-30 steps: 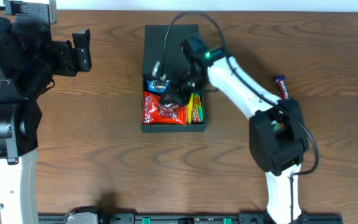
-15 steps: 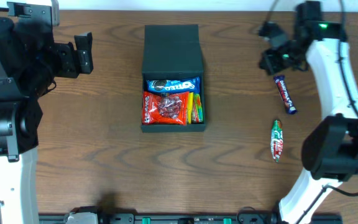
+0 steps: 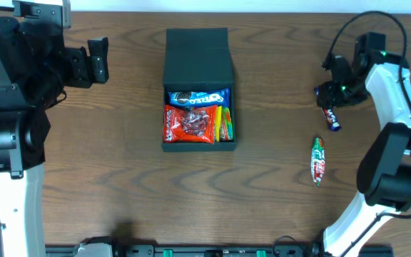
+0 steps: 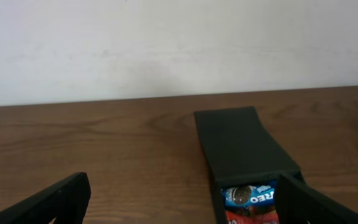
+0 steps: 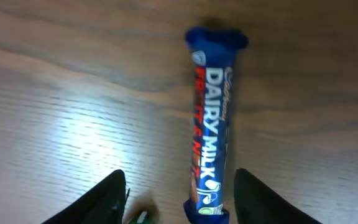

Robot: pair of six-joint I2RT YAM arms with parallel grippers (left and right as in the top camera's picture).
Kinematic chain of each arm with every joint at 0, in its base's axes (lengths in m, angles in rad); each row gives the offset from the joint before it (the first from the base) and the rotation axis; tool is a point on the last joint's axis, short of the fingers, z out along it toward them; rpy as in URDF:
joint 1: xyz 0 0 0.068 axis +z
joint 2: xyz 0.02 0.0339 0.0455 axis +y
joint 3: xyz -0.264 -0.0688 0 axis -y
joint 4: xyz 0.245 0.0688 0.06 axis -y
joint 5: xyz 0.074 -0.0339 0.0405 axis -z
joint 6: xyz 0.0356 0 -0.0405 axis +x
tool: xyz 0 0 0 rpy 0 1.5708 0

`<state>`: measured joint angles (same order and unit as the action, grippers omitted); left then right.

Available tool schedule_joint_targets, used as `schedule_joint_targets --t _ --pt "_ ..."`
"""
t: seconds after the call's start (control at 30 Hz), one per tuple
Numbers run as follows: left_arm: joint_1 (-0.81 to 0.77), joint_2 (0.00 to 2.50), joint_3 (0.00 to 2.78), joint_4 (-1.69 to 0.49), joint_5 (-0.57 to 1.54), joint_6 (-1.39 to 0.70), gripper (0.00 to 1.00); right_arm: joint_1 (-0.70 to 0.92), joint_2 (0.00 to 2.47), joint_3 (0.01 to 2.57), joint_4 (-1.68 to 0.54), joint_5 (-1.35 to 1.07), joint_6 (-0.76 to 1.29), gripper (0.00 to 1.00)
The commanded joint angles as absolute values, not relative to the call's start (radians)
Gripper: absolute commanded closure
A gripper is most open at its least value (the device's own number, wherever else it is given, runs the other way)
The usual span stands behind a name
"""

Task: Pack container
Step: 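Release the Hacks bag and move right gripper to the purple bar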

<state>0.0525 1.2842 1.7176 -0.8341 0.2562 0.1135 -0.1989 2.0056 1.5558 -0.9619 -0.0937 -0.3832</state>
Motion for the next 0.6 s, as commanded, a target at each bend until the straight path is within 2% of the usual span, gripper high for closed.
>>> schedule_joint_targets --t 0.0,0.27,0.4,0.57 --pt "0.059 1.290 1.738 -0.831 0.263 0.134 0.05 -0.198 2.015 1.509 -0.922 -0.051 -0.352 0.43" --pt "0.059 1.290 1.738 -0.830 0.263 0.135 0.05 -0.199 2.015 1.394 -0.796 -0.022 -0.328 0.42" --pt "0.059 1.290 1.738 -0.828 0.263 0.135 0.05 -0.199 2.015 1.355 -0.750 -0.022 -0.325 0.50" --pt "0.059 1.290 1.738 -0.823 0.263 0.135 0.05 -0.199 2.015 1.323 -0.713 0.004 -0.310 0.51"
